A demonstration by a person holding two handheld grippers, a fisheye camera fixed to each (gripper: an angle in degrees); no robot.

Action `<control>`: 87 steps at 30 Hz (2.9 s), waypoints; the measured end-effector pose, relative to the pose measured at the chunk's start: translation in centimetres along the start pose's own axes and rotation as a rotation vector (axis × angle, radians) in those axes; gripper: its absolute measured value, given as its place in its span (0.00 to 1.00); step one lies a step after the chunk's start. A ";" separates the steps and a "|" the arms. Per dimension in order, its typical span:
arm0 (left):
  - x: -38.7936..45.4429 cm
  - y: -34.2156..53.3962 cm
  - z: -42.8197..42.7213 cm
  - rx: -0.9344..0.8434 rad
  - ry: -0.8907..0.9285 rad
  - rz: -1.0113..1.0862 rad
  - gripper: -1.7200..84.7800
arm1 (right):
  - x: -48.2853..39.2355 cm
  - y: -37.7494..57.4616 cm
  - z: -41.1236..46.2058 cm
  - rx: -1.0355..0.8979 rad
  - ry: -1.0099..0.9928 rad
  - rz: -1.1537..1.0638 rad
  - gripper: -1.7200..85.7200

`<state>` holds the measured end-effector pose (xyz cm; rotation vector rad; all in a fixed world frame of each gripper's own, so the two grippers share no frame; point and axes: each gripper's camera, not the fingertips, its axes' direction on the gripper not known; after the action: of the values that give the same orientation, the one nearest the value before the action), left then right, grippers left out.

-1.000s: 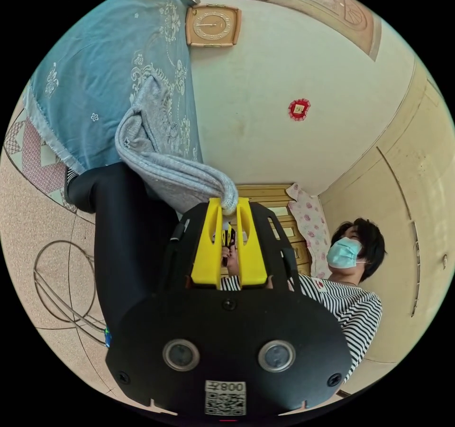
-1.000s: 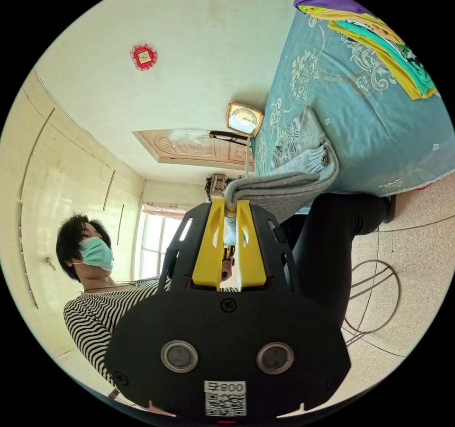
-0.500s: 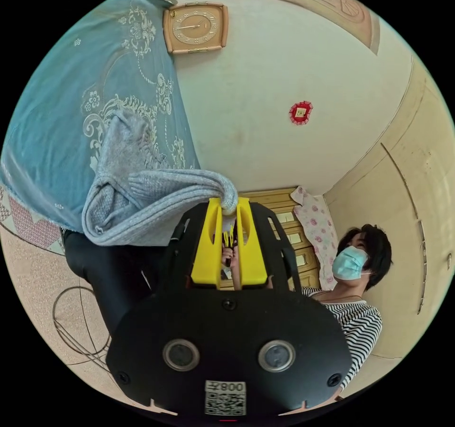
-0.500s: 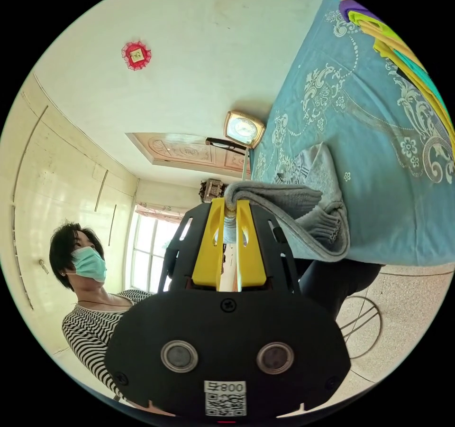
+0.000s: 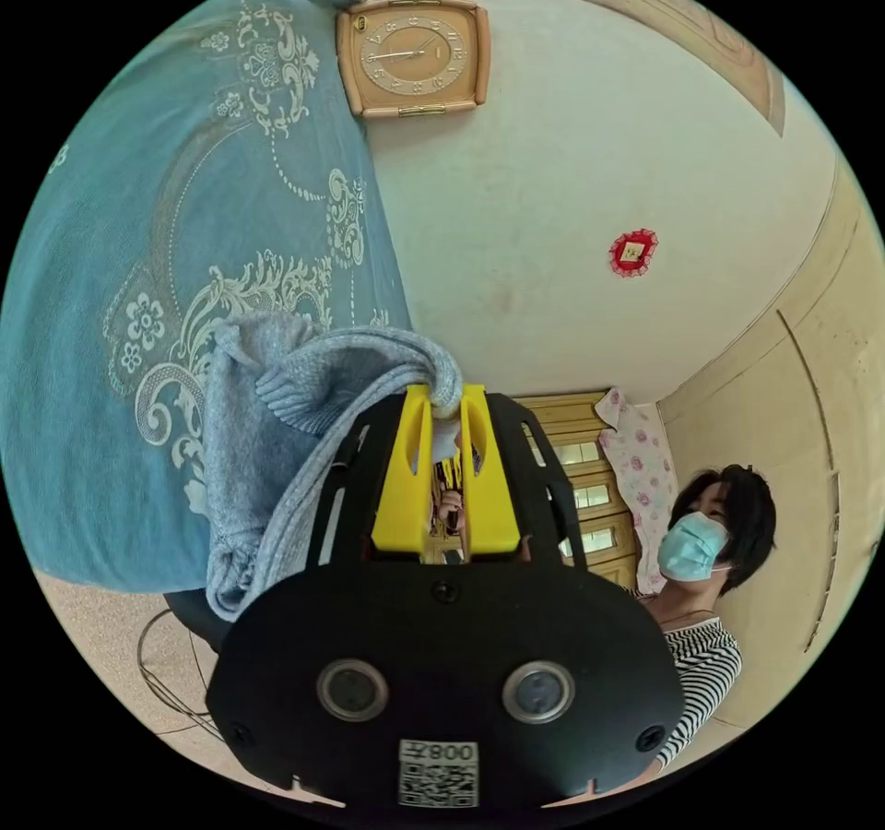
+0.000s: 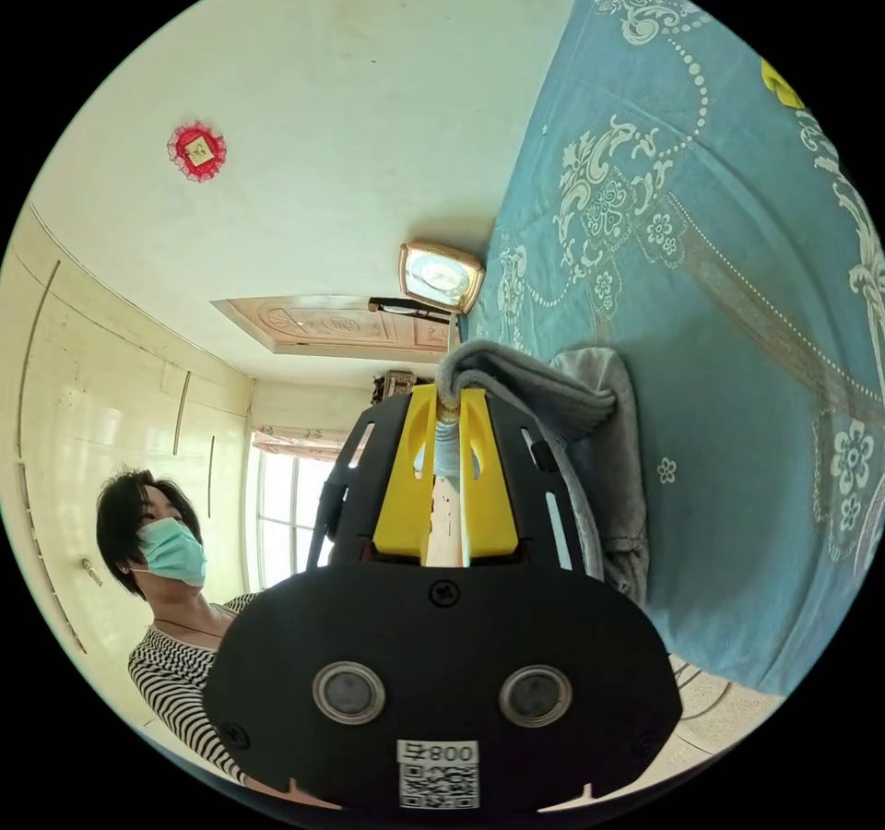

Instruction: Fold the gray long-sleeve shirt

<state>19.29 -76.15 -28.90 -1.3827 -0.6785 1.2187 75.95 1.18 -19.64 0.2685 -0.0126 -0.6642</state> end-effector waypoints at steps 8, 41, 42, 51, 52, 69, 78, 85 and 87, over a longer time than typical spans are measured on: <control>-3.1 -5.9 2.3 -0.012 -0.126 -0.130 0.09 | 4.6 -6.5 3.2 -0.021 0.129 0.136 0.06; 8.0 11.6 -7.4 0.006 0.127 -0.033 0.09 | -7.8 17.9 -10.5 -0.026 -0.096 -0.029 0.05; 8.0 11.7 -7.4 0.011 0.129 -0.036 0.09 | -7.7 18.2 -10.6 -0.026 -0.100 -0.025 0.05; 9.2 8.0 -6.2 0.038 0.121 -0.007 0.09 | -8.2 15.0 -9.2 0.011 -0.139 -0.029 0.05; 9.4 6.8 -5.9 0.036 0.109 -0.001 0.09 | -8.3 13.9 -8.8 0.016 -0.137 -0.027 0.05; 3.9 -10.1 1.0 0.050 -0.101 -0.179 0.09 | -2.2 -5.4 0.9 0.017 0.050 0.182 0.06; -0.6 -13.8 3.0 0.054 -0.101 -0.255 0.11 | 2.1 -10.0 5.2 0.027 0.070 0.290 0.09; 1.1 -13.1 1.9 0.096 -0.049 -0.106 0.13 | -2.2 -9.2 4.0 0.044 0.107 0.115 0.11; 2.3 -12.4 1.4 0.110 -0.070 -0.054 0.12 | -4.5 -8.7 3.3 0.054 0.169 0.037 0.11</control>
<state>21.59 -70.84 -17.58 -1.2282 -0.6835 1.2477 66.81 -3.49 -18.27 0.3750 0.1258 -0.6034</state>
